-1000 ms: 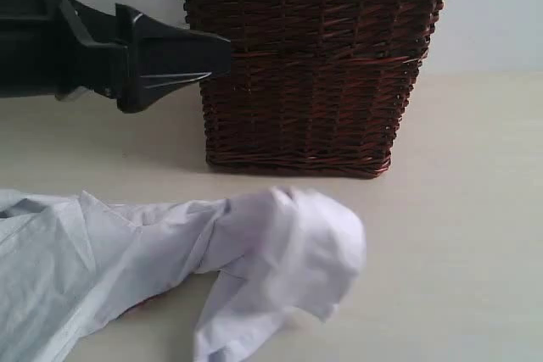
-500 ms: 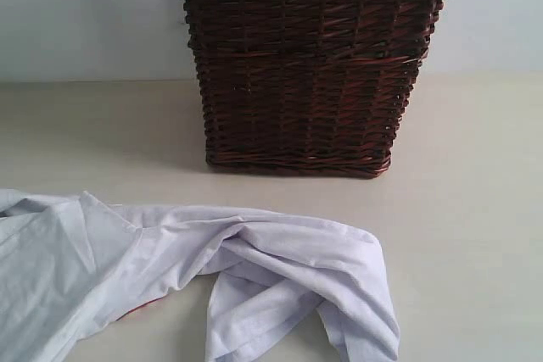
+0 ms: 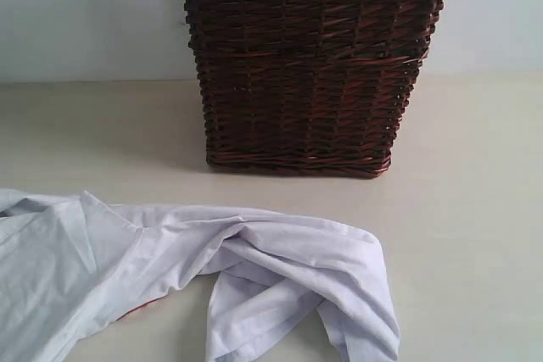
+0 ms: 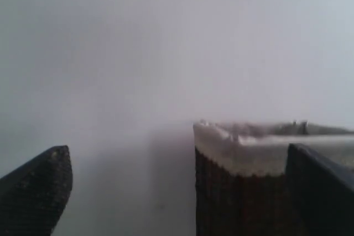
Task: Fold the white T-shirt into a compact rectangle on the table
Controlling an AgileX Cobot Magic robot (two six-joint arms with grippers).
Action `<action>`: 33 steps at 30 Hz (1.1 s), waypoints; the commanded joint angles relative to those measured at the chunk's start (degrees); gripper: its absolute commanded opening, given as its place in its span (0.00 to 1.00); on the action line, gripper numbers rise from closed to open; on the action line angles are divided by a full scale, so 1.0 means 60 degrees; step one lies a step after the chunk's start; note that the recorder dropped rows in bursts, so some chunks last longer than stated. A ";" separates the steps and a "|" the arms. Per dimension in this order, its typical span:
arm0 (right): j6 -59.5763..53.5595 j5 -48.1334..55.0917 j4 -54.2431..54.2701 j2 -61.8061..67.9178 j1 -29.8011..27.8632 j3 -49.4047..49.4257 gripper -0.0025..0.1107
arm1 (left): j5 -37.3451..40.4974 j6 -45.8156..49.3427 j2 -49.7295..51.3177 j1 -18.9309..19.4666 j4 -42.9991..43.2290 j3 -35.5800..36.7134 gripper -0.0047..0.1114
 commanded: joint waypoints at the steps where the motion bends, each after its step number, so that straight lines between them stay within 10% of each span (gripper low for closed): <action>1: -0.0041 -0.0083 -0.0079 -0.0038 -0.0040 0.0025 0.02 | 0.0067 0.0029 -0.0510 -0.0017 -0.0071 0.1949 0.94; 22: -0.0041 -0.0060 -0.0079 -0.0038 -0.0040 0.0025 0.02 | 0.0714 0.0041 -0.1984 0.0076 -0.0071 0.4776 0.94; 33: -0.0041 -0.0018 -0.0079 -0.0038 -0.0040 0.0025 0.02 | 0.0840 0.0041 -0.2516 0.3380 -0.0071 0.4776 0.94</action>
